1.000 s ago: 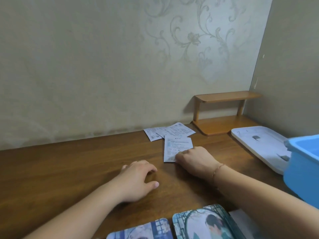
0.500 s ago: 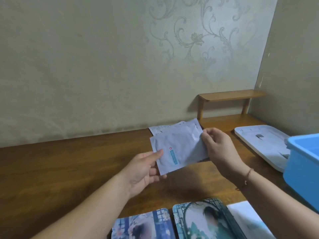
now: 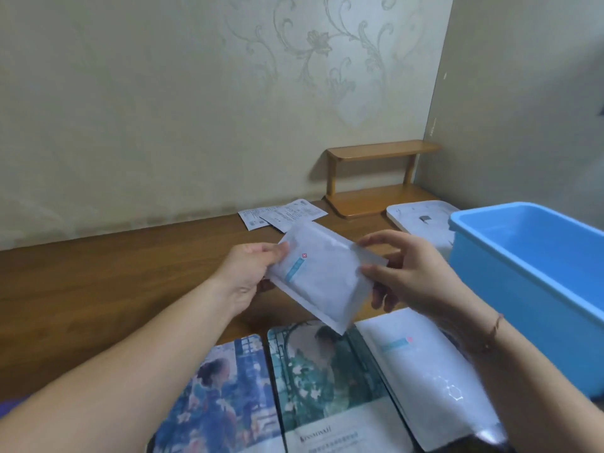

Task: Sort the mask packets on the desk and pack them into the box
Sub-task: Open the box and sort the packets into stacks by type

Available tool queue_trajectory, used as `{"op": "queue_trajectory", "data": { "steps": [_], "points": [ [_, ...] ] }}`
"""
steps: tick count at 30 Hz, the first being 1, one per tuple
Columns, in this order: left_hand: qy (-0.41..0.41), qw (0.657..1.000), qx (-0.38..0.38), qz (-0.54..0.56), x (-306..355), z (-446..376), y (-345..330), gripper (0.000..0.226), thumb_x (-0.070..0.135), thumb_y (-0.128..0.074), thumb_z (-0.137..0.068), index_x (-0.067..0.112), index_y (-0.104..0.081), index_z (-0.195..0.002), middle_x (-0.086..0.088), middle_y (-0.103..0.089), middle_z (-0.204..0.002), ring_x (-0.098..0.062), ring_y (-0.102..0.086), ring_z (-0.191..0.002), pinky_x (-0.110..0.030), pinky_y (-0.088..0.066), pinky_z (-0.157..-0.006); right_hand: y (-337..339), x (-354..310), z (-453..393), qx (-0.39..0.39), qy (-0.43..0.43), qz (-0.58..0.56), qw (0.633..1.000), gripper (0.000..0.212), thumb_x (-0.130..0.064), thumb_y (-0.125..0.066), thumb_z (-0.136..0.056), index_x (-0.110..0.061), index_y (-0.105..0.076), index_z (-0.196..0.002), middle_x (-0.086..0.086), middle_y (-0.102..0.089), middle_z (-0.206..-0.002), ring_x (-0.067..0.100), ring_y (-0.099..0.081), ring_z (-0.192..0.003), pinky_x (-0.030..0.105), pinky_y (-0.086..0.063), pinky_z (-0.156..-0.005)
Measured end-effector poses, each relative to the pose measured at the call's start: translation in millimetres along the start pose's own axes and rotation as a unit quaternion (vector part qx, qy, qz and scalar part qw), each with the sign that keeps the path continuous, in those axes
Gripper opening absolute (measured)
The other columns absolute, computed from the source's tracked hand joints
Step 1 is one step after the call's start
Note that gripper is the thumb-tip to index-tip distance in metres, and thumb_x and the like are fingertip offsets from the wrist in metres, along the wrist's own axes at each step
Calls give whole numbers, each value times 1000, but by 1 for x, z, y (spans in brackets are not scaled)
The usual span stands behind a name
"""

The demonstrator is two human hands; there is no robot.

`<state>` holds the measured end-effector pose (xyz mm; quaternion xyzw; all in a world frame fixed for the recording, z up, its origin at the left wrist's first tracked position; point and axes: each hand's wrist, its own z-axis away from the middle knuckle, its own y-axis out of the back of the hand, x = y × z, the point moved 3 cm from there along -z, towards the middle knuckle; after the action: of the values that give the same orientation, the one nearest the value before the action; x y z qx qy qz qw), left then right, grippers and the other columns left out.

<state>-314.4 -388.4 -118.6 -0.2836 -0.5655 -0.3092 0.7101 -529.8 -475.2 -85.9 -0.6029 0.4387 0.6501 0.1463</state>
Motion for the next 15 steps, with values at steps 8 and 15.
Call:
{"op": "queue_trajectory", "data": {
  "steps": [8, 15],
  "points": [
    [-106, 916, -163, -350, -14, 27, -110, 9, 26, -73, -88, 18, -76, -93, 0, -73, -83, -7, -60, -67, -16, -46, -59, 42, 62, 118, 152, -70, 9, 986, 26, -12, -68, -85, -31, -69, -101, 4, -63, -52, 16, -45, -40, 23, -40, -46],
    [-160, 822, -156, -524, -38, 34, -134, 18, 39, -72, -86, 25, -76, -96, 9, -68, -91, -13, -62, -90, -30, -51, -83, 49, 89, 136, 105, -122, 101, 982, 25, -31, -75, -79, -34, -70, -104, -16, -67, -65, 0, -61, -56, 13, -44, -56]
  ]
}}
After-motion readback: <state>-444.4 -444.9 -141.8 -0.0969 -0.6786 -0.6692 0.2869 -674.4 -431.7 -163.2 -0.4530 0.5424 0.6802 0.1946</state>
